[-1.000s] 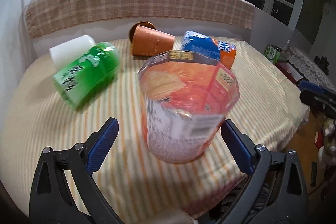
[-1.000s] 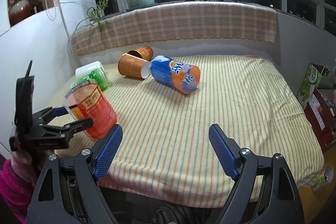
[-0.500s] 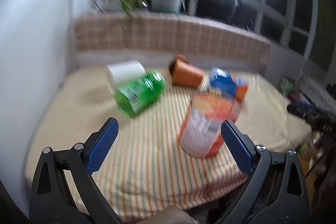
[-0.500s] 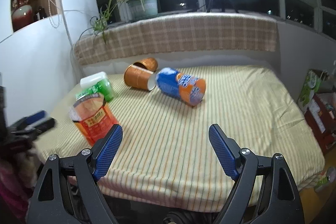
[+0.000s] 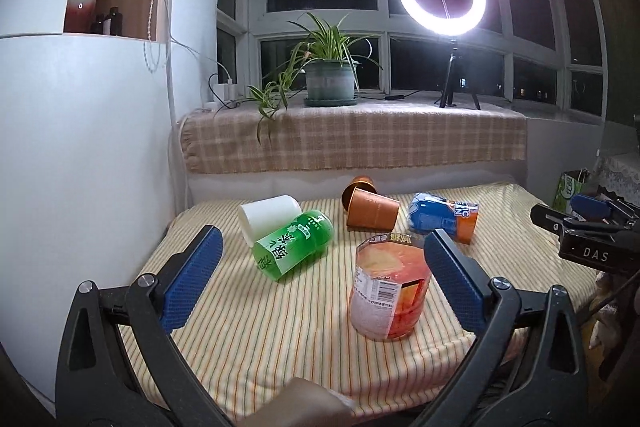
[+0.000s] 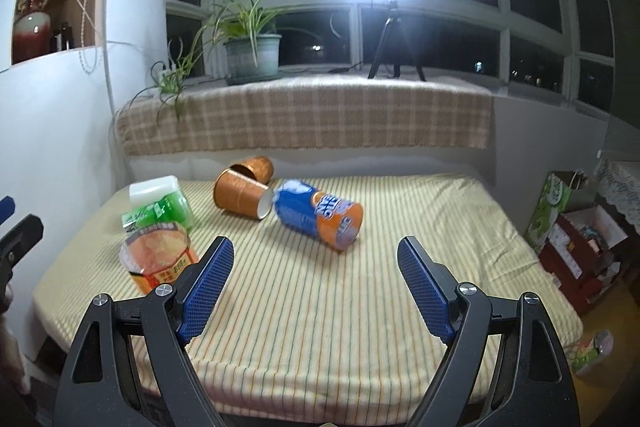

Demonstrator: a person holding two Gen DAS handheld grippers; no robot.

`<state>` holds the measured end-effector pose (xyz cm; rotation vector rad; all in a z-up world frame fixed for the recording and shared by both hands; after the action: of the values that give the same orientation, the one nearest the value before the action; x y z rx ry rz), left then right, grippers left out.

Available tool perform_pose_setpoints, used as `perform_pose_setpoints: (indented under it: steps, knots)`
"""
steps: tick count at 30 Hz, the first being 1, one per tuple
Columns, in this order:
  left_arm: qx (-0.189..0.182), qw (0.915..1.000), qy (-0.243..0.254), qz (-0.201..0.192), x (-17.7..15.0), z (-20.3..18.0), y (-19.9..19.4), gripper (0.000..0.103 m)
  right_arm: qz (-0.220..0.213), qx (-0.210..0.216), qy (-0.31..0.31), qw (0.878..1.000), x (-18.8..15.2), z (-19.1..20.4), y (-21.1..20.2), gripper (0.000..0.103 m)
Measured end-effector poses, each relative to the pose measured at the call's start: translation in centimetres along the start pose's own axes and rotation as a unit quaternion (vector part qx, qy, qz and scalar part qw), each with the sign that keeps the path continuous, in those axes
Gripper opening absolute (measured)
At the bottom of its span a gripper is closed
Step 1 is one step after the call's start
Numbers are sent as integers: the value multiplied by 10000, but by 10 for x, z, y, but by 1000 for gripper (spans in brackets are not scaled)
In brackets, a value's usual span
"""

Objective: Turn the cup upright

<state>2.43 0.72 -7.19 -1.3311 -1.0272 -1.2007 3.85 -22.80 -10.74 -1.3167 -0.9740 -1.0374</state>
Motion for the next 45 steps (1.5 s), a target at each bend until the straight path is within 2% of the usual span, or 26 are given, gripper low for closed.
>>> perform_pose_setpoints:
  steps: [24,45]
  knots:
    - [134,9997,-142,121,-1,0,1,103,-226,-137,9,9997,6,-5,-9,86]
    - [378,9989,-222,187,-3,10,12,103,-142,-112,61,9998,2,-8,0,86]
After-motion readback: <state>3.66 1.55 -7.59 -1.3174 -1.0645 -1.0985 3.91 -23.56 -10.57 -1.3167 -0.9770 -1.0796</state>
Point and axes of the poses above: each gripper's, at about its wrist camera, not at the fingertips, and y roughly the way its jaws point, z to its left, x to its top, the point moved 7 cm from there along y, roughly the way its jaws point, and after that the axes turned 10 degrees about -z, right-handed, at the moved point
